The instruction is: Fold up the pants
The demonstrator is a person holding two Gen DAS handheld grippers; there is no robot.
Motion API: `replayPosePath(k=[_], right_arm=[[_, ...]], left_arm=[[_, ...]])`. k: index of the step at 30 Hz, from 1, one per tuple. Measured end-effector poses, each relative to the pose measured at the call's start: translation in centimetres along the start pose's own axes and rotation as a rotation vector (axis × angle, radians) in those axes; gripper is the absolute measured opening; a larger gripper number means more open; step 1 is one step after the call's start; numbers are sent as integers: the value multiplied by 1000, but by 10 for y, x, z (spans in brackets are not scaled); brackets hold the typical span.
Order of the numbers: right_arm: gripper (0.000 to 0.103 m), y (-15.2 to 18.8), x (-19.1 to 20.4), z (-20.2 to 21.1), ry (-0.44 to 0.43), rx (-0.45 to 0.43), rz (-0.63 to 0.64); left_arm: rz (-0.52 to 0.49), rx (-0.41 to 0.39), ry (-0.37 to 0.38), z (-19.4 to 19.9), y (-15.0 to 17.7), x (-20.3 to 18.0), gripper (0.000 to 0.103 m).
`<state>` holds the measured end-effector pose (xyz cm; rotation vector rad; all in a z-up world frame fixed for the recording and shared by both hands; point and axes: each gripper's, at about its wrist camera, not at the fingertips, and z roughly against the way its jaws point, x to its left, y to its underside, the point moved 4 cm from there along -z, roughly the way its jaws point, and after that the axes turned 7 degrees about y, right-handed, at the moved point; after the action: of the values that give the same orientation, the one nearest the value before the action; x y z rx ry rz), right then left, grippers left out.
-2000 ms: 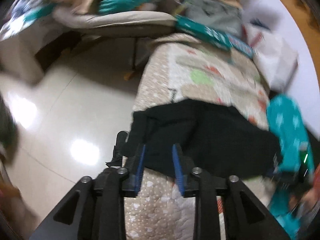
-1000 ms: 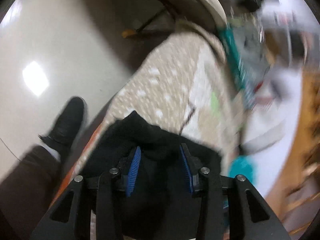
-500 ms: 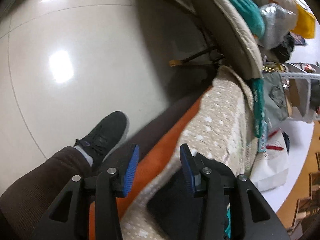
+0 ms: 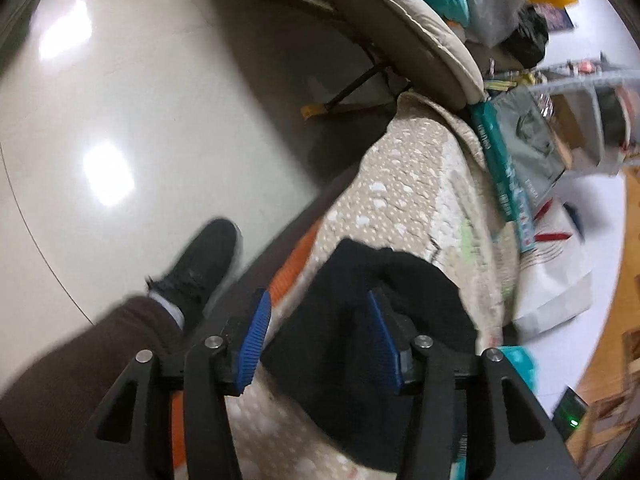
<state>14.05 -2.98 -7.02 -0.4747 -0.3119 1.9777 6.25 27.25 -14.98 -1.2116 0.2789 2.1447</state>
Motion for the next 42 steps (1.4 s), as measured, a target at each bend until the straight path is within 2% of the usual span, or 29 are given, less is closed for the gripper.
replayPosePath(k=[3, 7, 10, 14, 16, 22, 23, 24, 25, 26, 27, 29, 36, 42], right_arm=[[63, -27, 36, -2, -78, -25, 97], [63, -72, 87, -6, -205, -25, 190], [63, -97, 124, -17, -262, 4, 280], [63, -113, 174, -44, -265, 79, 430], [63, -116, 199, -64, -238, 122, 499], [63, -108, 256, -106, -228, 248, 634], [56, -105, 261, -108, -227, 254, 647], [41, -102, 265, -110, -216, 256, 663], [30, -100, 268, -110, -187, 248, 685], [18, -101, 271, -110, -177, 244, 691], [17, -102, 272, -106, -177, 235, 683], [13, -104, 268, -94, -173, 200, 669], [13, -118, 233, -28, -189, 59, 566], [13, -118, 172, 16, -235, -22, 426]], left_arm=[[67, -3, 96, 7, 8, 6, 59], [90, 6, 86, 2, 12, 11, 60], [108, 26, 87, -4, 16, 14, 61], [146, 69, 87, -14, 24, 22, 63], [149, 87, 69, -19, 27, 25, 63], [122, 84, 67, -26, 29, 22, 69], [114, 88, 66, -27, 29, 21, 69], [95, 95, 59, -28, 30, 19, 69], [73, 98, 51, -29, 30, 16, 66], [44, 98, 49, -28, 31, 12, 48], [25, 101, 65, -27, 31, 8, 30], [-1, 95, 80, -24, 32, -1, 23], [-78, 54, 139, -4, 34, -46, 21], [-171, 55, 148, 4, 55, -99, 21]])
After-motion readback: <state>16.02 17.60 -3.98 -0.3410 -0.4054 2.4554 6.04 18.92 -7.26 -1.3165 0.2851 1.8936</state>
